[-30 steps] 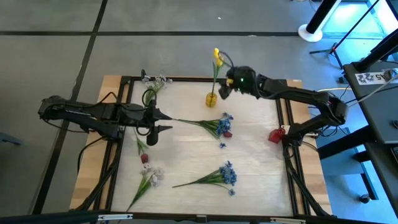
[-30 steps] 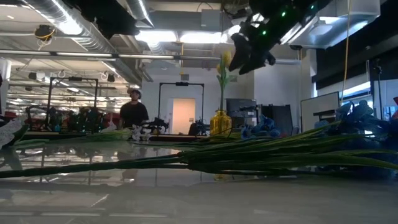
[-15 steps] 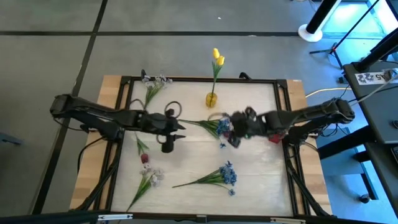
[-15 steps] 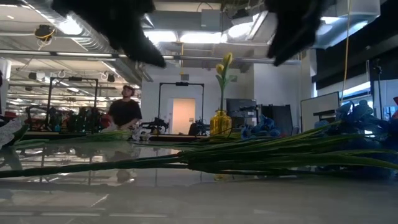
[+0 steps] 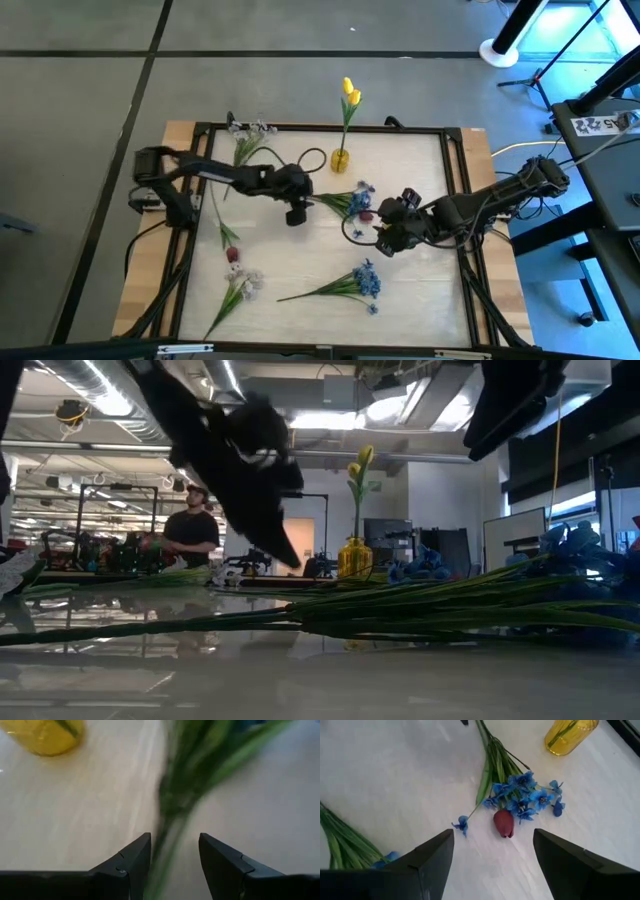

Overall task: Sort flowers into vase by color
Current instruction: Adjust the top blue flowers

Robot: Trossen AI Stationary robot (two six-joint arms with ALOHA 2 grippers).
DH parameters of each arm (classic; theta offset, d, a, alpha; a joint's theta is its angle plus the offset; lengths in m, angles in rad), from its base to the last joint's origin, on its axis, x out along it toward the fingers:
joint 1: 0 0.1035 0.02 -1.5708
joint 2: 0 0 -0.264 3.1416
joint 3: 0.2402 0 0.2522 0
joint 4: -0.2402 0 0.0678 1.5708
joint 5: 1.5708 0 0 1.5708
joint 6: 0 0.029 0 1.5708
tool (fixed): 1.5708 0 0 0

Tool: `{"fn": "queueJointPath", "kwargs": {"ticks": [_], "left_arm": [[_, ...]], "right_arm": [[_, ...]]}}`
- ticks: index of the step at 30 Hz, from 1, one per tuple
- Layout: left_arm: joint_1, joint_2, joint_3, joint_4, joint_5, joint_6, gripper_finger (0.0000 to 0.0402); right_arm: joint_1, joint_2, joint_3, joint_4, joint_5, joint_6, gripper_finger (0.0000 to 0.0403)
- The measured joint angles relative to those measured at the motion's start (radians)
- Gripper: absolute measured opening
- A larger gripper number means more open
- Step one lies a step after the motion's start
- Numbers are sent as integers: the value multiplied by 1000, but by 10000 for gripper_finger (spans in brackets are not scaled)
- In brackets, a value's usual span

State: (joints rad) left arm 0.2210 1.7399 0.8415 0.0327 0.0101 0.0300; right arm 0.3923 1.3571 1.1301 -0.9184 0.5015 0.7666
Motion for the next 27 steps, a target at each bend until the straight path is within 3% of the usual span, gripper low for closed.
{"fn": "queueJointPath", "kwargs": {"ticks": [7, 15, 23, 27], "left_arm": [[38, 108, 29, 76, -44, -16, 148], [-87, 95, 28, 77, -67, -164, 13], [-242, -57, 28, 89, -135, -570, 11], [-336, -58, 28, 107, -242, -652, 16]], "right_arm": [[-14, 0, 0, 0, 2, -70, 273], [-72, -30, 0, 4, -50, -180, 273], [-98, -47, 0, 9, 6, -215, 273], [-97, -36, 0, 19, 4, -217, 273]]}}
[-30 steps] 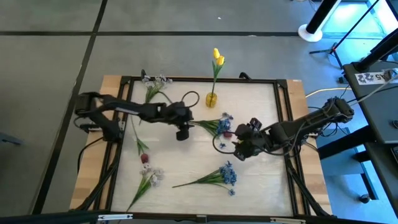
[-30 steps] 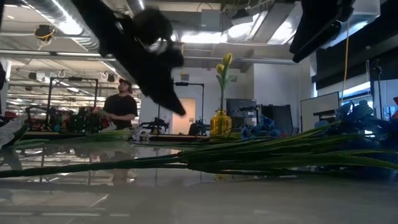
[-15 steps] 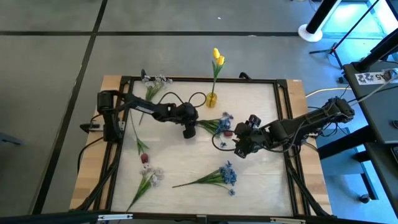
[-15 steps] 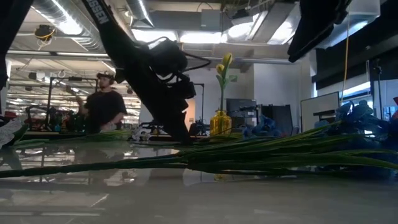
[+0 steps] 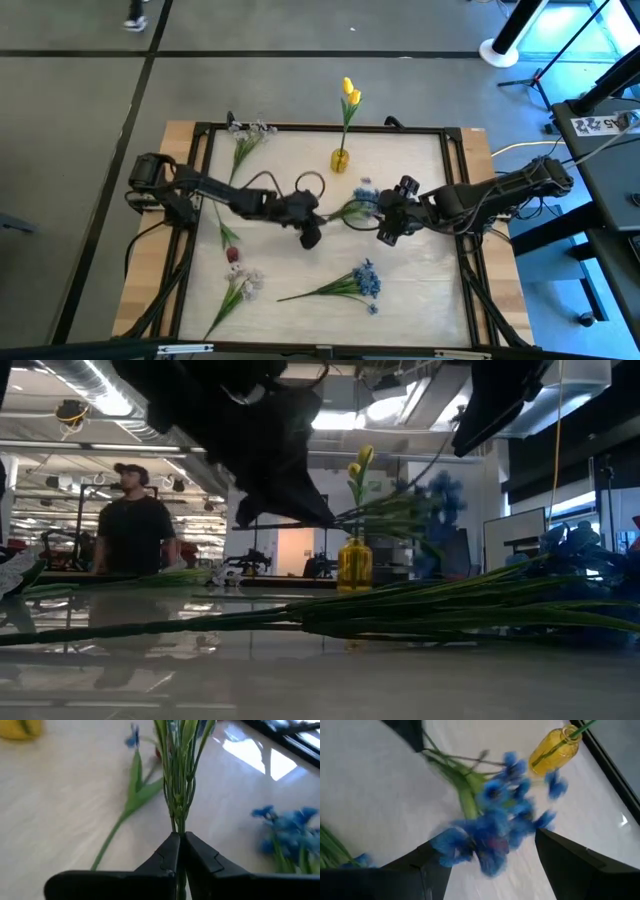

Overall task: Sort flowers into vase by color
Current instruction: Adjust the top blue flowers

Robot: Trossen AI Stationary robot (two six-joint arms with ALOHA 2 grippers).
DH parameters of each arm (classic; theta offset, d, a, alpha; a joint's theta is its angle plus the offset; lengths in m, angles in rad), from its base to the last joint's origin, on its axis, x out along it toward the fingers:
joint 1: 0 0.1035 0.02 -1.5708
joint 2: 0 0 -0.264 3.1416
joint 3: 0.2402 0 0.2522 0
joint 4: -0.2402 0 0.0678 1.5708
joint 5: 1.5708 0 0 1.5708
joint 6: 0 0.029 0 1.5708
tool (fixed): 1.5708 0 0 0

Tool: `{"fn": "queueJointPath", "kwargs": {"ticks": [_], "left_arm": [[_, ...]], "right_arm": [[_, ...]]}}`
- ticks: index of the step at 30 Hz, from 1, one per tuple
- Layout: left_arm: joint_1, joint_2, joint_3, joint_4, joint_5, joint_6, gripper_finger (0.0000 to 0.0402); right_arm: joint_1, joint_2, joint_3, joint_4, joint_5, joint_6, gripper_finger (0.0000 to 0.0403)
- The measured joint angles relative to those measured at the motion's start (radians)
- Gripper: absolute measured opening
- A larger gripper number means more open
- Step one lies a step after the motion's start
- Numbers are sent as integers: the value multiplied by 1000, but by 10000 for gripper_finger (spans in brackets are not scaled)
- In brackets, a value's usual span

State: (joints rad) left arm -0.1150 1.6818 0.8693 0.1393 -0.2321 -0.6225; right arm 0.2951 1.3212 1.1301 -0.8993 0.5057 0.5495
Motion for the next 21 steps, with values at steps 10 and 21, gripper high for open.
{"fn": "queueJointPath", "kwargs": {"ticks": [10, 21], "left_arm": [[-158, 14, -20, 112, -304, -161, 10], [-140, 15, -132, 758, -211, 76, 9]], "right_arm": [[114, -3, -18, -75, -26, 134, 273], [256, -1, -380, 746, 60, 195, 273]]}}
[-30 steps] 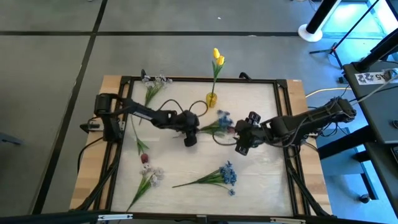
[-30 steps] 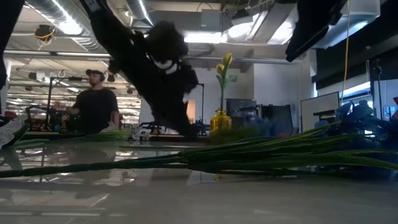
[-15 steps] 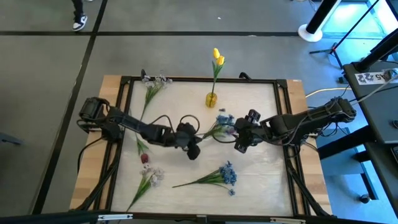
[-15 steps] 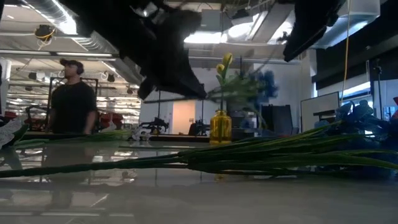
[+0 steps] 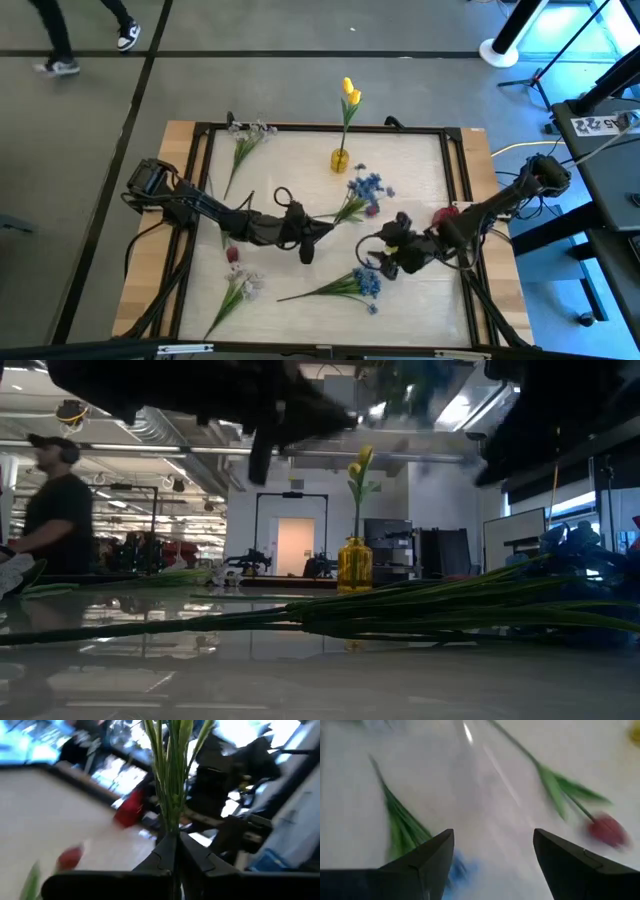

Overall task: Sort flowers into vase by color
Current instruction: Adjust the top blue flowers

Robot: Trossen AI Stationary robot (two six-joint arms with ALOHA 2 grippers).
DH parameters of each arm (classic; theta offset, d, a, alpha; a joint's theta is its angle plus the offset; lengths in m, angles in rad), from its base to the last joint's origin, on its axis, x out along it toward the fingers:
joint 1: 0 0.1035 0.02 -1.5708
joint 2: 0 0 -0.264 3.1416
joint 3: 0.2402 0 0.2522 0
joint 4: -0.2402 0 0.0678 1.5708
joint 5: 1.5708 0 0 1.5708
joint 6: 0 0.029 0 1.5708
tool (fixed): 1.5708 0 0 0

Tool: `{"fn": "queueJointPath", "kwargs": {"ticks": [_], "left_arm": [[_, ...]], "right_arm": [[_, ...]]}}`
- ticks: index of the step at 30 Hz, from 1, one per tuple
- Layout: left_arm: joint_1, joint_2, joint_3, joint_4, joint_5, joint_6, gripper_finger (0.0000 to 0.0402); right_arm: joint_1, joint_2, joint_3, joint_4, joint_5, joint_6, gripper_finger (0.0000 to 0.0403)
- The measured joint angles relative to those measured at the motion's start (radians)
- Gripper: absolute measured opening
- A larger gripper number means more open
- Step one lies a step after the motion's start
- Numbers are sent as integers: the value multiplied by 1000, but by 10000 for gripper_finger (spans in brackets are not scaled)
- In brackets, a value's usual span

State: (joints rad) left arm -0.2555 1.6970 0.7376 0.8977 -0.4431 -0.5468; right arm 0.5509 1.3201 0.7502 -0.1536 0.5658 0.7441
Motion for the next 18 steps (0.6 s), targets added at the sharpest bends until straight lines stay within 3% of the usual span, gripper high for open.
{"fn": "queueJointPath", "kwargs": {"ticks": [5, 7, 13, 18], "left_arm": [[53, 1, 0, 163, 176, 134, 8], [73, 1, 0, 214, 230, 170, 8], [130, 2, -1, 291, 299, 215, 8], [172, -15, -1, 326, 365, 241, 8]], "right_arm": [[-4, 0, -109, 544, 234, -249, 273], [-27, 0, -125, 741, 277, -386, 273], [-119, -1, -128, 1026, 102, -593, 273], [-190, -10, -128, 921, 48, -590, 273]]}}
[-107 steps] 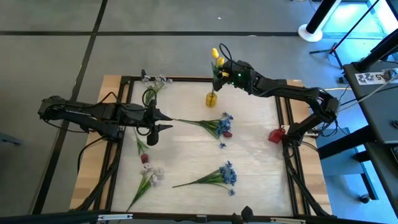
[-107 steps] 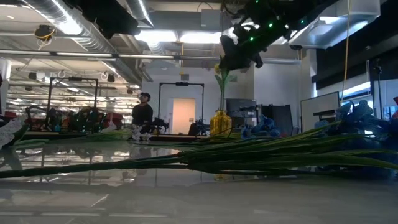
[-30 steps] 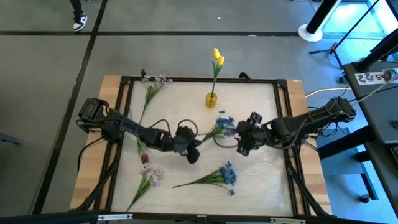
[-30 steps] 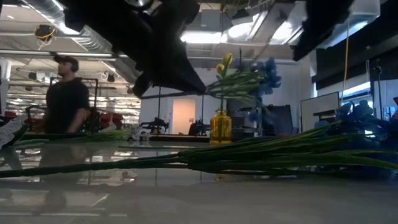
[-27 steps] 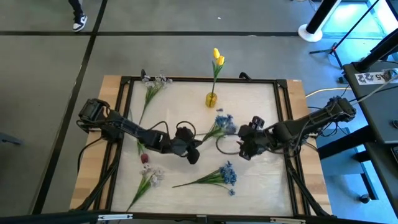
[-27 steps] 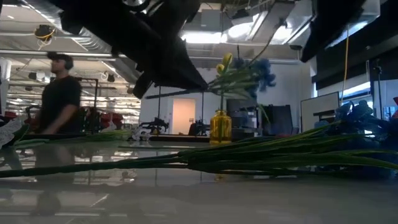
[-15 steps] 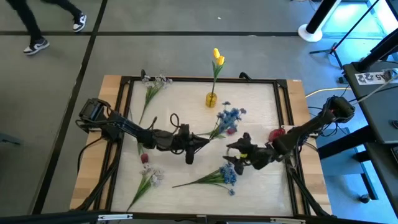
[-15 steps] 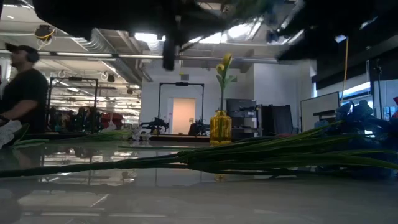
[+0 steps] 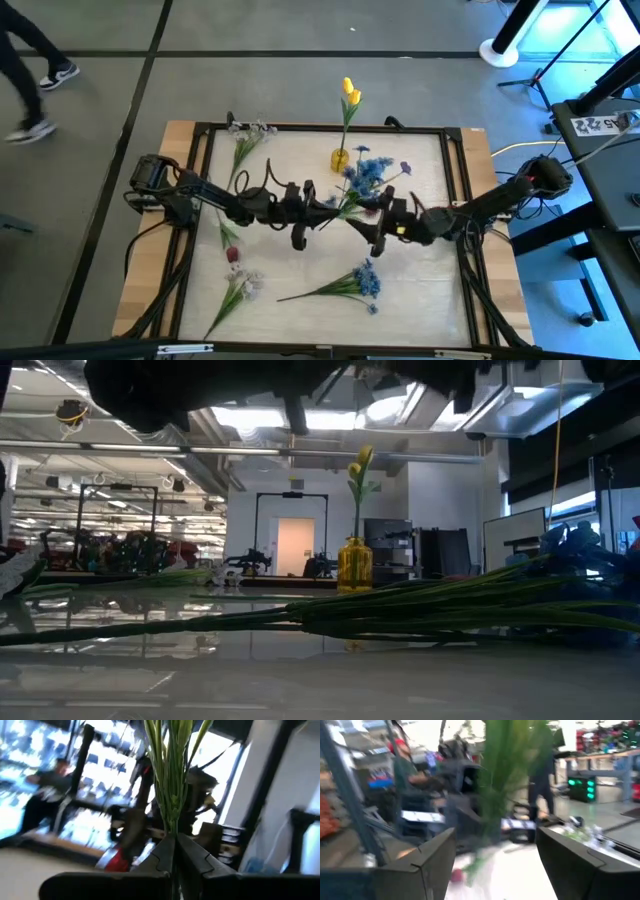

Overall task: Sort flowers into vase by color
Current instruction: Adjust the top blue flowers

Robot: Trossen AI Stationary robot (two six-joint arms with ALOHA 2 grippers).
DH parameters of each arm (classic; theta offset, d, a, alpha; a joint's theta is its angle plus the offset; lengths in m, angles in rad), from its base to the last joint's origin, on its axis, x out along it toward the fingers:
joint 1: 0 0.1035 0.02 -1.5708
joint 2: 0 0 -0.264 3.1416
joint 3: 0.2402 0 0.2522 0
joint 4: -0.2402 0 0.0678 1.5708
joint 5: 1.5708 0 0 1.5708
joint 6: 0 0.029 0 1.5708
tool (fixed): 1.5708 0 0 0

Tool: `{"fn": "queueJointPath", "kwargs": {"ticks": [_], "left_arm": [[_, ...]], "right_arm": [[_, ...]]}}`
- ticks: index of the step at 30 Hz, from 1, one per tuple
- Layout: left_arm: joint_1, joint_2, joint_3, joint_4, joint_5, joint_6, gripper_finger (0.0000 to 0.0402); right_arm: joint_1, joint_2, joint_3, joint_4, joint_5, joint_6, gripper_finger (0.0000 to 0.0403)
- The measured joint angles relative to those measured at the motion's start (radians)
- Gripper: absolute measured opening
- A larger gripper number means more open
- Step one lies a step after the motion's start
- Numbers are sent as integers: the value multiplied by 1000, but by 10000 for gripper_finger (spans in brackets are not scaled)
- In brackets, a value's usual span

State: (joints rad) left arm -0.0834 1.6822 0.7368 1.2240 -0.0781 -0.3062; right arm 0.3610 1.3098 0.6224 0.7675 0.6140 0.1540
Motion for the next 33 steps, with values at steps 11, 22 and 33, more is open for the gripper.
{"fn": "queueJointPath", "kwargs": {"ticks": [11, 22, 33], "left_arm": [[169, -58, 0, -742, -47, 70, 8], [186, -53, 1, -454, 19, 161, 8], [228, 23, 0, -894, 12, 129, 34]], "right_arm": [[-21, -29, -1, -674, -32, 355, 273], [-125, -31, -1, -532, -42, 329, 273], [-206, -37, 5, -597, -217, 283, 273]]}}
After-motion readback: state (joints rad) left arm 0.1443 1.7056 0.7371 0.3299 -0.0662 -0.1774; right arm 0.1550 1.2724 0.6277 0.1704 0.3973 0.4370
